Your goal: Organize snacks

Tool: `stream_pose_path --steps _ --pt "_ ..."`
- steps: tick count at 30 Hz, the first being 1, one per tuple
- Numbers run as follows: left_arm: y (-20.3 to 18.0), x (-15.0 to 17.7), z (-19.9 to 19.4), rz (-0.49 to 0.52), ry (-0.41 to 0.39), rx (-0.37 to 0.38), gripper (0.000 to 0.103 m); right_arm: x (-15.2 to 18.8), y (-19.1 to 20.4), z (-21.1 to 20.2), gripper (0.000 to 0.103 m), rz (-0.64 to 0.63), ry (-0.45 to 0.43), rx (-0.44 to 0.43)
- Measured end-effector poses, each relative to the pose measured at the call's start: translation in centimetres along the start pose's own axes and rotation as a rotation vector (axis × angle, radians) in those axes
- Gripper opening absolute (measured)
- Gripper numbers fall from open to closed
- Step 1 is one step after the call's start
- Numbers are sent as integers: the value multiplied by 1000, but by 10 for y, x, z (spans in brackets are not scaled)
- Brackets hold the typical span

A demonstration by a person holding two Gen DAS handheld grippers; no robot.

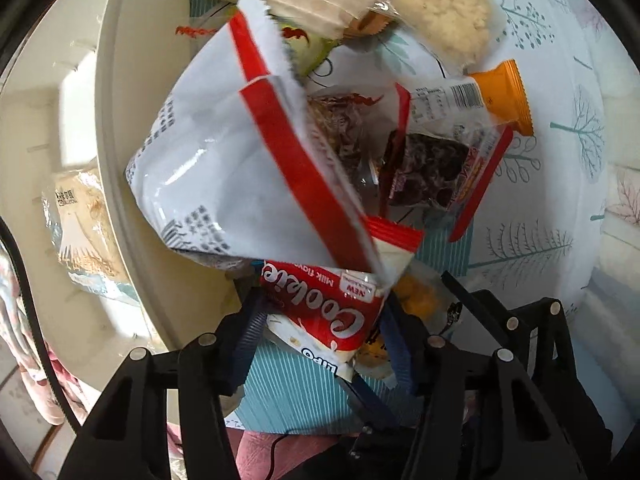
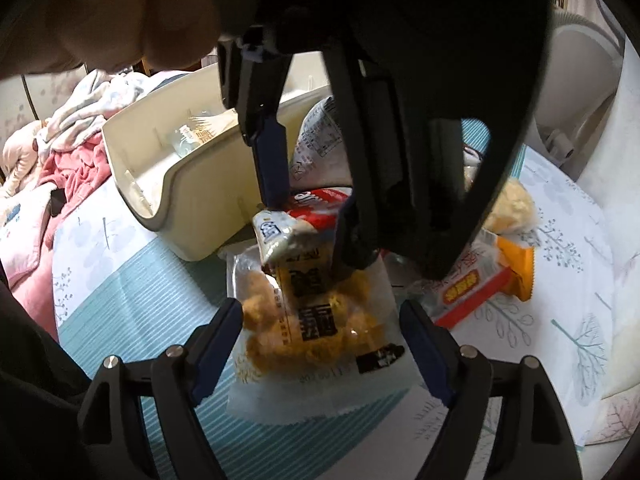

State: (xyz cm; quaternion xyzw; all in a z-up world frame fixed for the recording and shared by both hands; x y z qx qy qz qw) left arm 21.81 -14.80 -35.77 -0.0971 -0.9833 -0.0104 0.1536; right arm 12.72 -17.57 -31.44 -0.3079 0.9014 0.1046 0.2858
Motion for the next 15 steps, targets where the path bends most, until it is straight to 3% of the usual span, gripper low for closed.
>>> stream_pose_path --steps 9,12,15 --pt "27 -8 -5 -39 -16 50 31 -4 -4 5 79 36 49 -15" --pt "38 -7 -6 -48 -28 68 26 -4 -6 3 72 58 61 -16" --pt "43 -4 -9 -58 -44 75 22 -4 -9 1 57 97 77 -13"
Point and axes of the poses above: each gripper's, at about its wrist camera, not at the fingertips, and z roughly the way its jaws point, y to its left, x to its underside, the point moved 5 cm from there along z, roughly the way its jaws point, and after that the axes turned 2 degrees about x, right-handed, at the moved point
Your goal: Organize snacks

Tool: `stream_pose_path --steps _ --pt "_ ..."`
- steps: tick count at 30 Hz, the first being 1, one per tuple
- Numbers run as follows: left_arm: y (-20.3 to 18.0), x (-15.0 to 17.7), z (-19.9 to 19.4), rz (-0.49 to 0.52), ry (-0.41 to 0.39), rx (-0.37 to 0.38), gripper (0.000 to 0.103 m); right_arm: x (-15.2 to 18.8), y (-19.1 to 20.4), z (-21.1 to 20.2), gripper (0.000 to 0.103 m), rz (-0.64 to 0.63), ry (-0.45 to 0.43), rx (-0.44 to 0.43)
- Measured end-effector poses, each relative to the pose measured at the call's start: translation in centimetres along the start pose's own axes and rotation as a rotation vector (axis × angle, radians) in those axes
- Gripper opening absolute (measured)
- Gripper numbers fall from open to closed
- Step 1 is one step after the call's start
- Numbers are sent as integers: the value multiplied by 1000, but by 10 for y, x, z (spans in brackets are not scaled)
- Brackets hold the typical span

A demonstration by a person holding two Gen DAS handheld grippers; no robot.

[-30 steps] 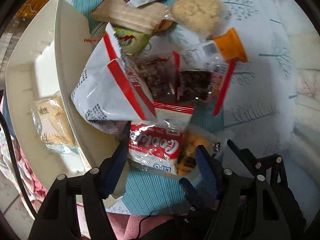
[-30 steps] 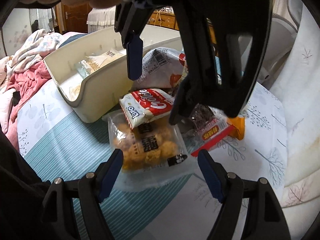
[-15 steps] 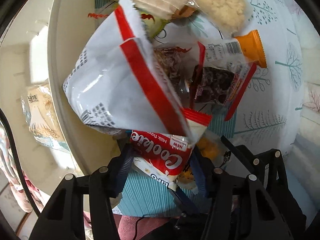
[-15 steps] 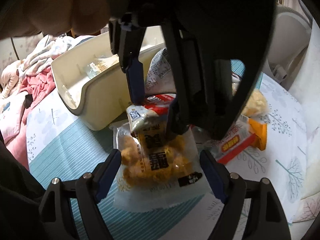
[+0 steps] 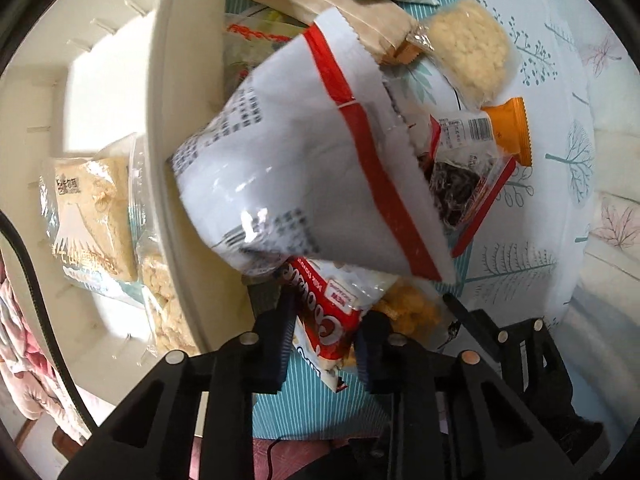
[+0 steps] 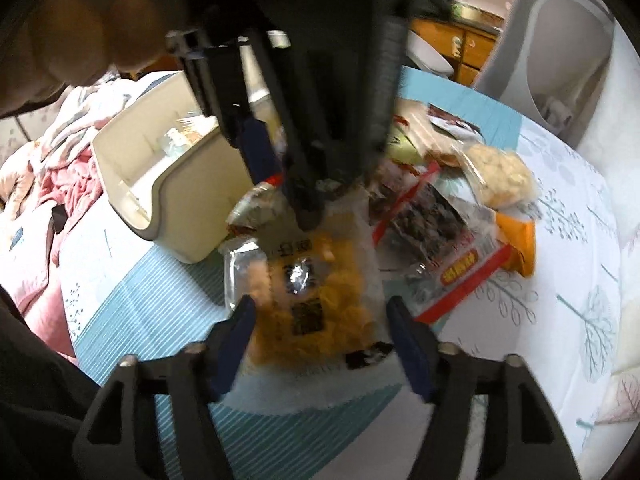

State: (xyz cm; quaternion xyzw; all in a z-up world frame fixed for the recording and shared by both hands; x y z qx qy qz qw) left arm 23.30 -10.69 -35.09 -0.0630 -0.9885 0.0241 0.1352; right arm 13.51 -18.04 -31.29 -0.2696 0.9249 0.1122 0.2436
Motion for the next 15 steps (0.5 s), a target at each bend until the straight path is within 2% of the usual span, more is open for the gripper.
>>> stream_pose_path --steps 2,5,8,12,14,15 --pt "4 6 -5 -8 -10 -6 19 1 -6 -4 48 42 10 -6" --pt "12 10 -17 -12 -28 -2 16 1 -16 -7 43 114 27 -23" --pt "14 19 -29 4 -46 2 13 0 -19 -10 42 152 31 -23" --pt "16 30 -47 11 -66 24 12 4 -15 -9 43 163 35 -14" --pt "14 33 -57 6 -80 31 12 4 -15 -8 49 161 43 -7" --pt "18 41 -58 4 -85 32 12 3 -12 -8 57 159 51 -9"
Point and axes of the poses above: each gripper's, at about its wrist camera, not at the fingertips, and z roughly the way its jaws point, y to its left, x to its underside, the point moved 5 cm from there along z, roughly the way its jaws point, and after that the axes turned 2 degrees about x, right-handed, at the moved point
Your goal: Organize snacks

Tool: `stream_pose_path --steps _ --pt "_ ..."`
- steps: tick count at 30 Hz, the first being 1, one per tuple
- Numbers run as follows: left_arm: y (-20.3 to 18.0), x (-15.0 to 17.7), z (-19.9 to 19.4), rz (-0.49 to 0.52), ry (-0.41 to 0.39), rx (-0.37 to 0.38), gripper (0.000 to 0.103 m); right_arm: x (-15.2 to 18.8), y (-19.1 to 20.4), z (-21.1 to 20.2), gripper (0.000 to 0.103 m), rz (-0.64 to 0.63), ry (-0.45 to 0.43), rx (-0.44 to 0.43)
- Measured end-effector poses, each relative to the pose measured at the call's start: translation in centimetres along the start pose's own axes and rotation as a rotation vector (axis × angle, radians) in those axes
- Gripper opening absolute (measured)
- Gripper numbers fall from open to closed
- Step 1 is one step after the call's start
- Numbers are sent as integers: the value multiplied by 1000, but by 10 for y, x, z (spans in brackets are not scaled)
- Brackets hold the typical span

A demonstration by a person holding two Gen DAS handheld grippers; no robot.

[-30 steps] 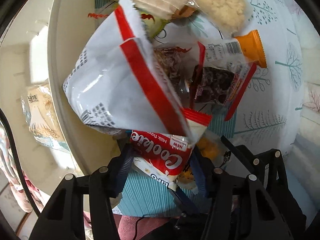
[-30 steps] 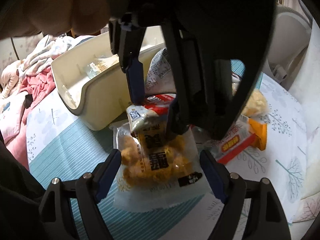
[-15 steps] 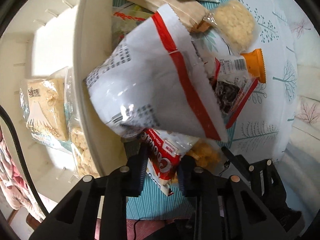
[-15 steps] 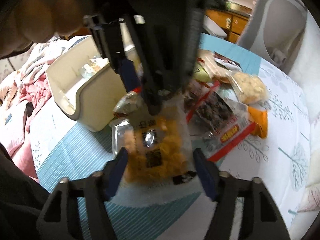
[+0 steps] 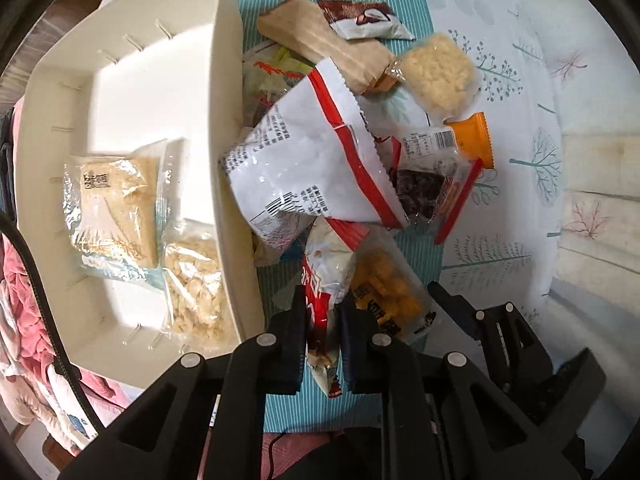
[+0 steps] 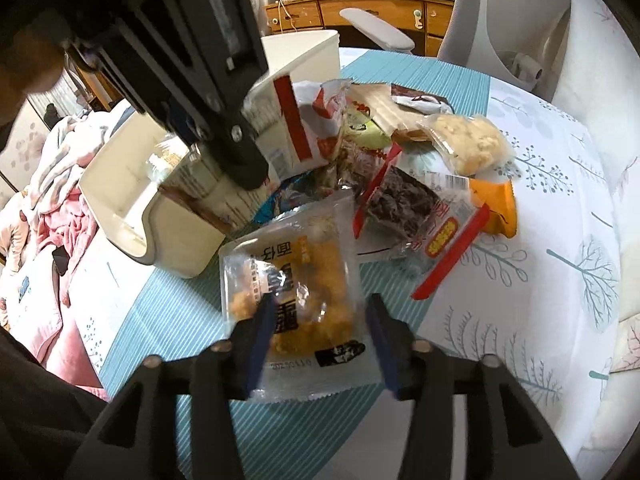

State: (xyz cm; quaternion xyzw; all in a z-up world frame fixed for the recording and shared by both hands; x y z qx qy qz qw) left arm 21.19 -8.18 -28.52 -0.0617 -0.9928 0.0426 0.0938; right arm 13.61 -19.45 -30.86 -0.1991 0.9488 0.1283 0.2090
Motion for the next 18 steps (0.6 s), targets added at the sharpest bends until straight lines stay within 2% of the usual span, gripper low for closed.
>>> stream_pose_path --steps 5,9,14,18 --pt "10 10 -25 -7 -46 36 12 4 16 4 74 -52 7 -1" --pt "2 12 -54 -10 -96 72 12 6 23 11 78 -65 14 23" --pt "-7 9 -83 -19 -172 147 12 4 35 22 88 -84 17 70" --pt "-2 13 -103 -25 -239 209 12 6 45 31 89 -149 30 128"
Point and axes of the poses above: each gripper's, at about its wrist camera, not at the fingertips, and z roughly the way its jaws point, y to its left, x to its underside, the point moved 5 cm from there along z, roughly the way its jaws point, and after that the axes turned 2 degrees about x, right-handed, at the moved point
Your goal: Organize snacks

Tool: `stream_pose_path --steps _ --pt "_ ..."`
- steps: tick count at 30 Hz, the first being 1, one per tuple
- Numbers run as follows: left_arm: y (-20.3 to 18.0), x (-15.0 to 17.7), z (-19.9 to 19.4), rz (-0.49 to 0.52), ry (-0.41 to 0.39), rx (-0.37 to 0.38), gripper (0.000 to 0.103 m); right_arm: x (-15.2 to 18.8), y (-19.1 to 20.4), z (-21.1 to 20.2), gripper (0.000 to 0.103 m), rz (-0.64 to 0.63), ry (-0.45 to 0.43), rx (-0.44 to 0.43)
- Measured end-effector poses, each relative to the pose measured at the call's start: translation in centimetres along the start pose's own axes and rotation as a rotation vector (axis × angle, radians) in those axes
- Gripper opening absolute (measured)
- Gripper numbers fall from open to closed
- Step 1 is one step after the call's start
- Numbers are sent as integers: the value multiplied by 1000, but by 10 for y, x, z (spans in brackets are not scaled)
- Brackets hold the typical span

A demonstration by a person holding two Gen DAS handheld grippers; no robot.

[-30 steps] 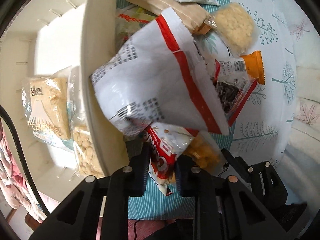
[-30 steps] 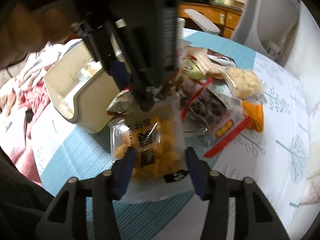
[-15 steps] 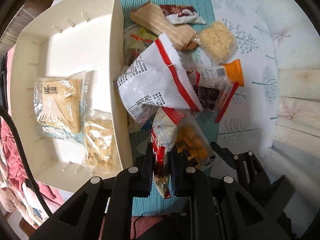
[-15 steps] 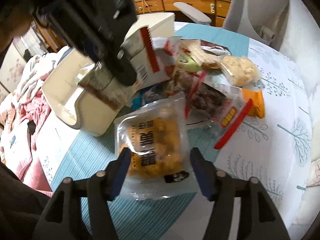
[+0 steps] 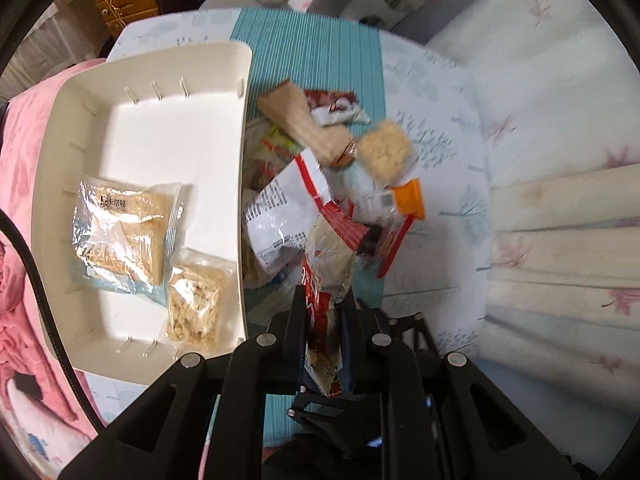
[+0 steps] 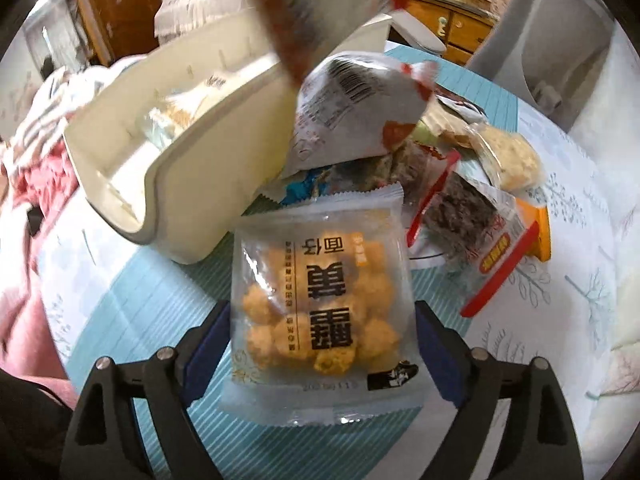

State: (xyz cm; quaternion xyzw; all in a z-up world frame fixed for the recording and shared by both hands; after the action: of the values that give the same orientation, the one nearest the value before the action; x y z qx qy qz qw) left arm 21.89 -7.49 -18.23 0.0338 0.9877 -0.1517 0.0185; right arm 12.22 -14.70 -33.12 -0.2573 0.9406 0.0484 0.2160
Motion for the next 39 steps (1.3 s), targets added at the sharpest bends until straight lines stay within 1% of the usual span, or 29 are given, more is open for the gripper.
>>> stream_pose_path --steps 3,4,6,10,13,18,21,24,30,35,37,39 --pt "-3 1 2 -7 -38 29 12 1 4 4 87 -26 18 46" --pt "-2 2 -2 -9 -57 43 12 1 3 4 84 -22 21 48" --pt "1 4 -9 -12 -86 68 12 1 1 3 83 -4 29 37" --pt "7 5 -15 -10 -124 91 12 -1 0 2 80 32 87 27" --pt "15 8 -24 -6 -153 116 12 -2 0 2 79 95 137 11" --pt "31 17 -35 12 -179 147 12 2 2 -8 79 237 219 1" --pt "44 24 -44 23 -194 171 12 5 2 -15 79 296 267 33" --pt "58 30 -49 19 -182 200 12 2 -2 -22 79 358 303 65" --pt "86 40 -64 44 -190 235 12 -6 -7 -50 79 551 311 98" --pt "115 43 -76 62 -207 252 12 -13 -3 -77 79 691 273 108" --pt "129 43 -78 60 -206 252 12 -15 -1 -85 79 732 250 111" --pt "140 43 -79 64 -206 254 12 -24 5 -92 79 759 227 113"
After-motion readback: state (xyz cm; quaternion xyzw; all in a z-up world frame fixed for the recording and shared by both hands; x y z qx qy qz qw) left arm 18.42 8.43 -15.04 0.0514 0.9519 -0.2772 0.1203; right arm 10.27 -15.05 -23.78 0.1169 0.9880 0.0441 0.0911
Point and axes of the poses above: each gripper's, at about its wrist camera, not at the fingertips, and z roughly the way its jaws point, y to its left, x to its underside, the point moved 5 cm from there along z, roughly the way its jaws point, and after that the axes turned 2 degrees about x, right-handed, at the moved point
